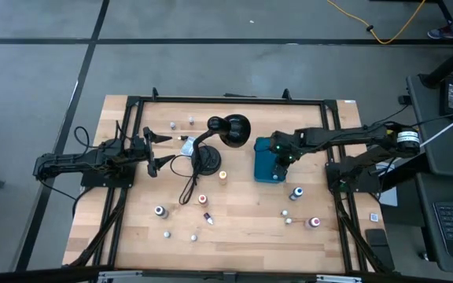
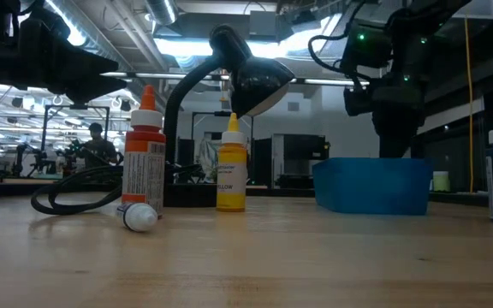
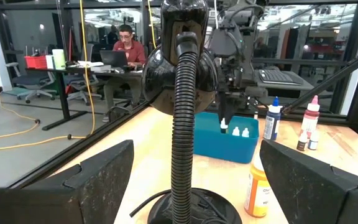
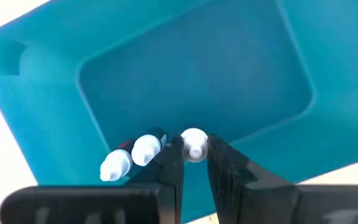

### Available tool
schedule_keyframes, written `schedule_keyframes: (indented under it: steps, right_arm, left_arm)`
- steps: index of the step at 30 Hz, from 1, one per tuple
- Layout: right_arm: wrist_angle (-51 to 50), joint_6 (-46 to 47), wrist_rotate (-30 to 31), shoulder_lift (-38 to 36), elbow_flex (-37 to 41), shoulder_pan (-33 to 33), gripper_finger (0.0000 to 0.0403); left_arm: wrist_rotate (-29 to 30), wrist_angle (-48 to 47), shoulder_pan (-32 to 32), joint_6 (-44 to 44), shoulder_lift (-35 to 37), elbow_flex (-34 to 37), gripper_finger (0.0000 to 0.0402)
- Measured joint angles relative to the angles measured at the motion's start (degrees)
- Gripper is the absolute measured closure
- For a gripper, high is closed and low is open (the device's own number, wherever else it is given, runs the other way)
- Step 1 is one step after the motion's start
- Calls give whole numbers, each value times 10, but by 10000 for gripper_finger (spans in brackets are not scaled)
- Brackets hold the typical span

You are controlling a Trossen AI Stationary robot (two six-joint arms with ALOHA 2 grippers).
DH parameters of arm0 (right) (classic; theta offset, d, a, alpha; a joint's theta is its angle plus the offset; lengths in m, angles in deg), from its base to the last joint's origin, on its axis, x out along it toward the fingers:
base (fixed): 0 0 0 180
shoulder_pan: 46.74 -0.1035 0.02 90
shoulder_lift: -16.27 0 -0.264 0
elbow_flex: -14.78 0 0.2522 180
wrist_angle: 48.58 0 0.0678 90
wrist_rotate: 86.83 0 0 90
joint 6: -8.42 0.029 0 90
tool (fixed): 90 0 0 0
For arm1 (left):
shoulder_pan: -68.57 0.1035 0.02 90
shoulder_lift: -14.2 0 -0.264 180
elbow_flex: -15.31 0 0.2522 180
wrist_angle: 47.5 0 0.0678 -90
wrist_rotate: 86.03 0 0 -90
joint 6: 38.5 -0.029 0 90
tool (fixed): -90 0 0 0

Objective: Pick & Place food coloring
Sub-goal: Put the small green food coloring bottle into the blue bin

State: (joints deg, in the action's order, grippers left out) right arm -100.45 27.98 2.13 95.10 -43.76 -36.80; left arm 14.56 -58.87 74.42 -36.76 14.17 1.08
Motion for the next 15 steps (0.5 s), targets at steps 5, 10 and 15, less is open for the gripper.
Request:
schedule_keyframes:
  steps: [5,10,15]
  right_arm:
    - [12,12,13,0,16,-17,344]
    - [28,14,14,0,20,-28,344]
    - [28,13,14,0,20,-29,344]
  left_arm:
    - [0,0,0,0,0,0,56]
    - [0,0,0,0,0,0,56]
    - [0,0,0,0,0,0,56]
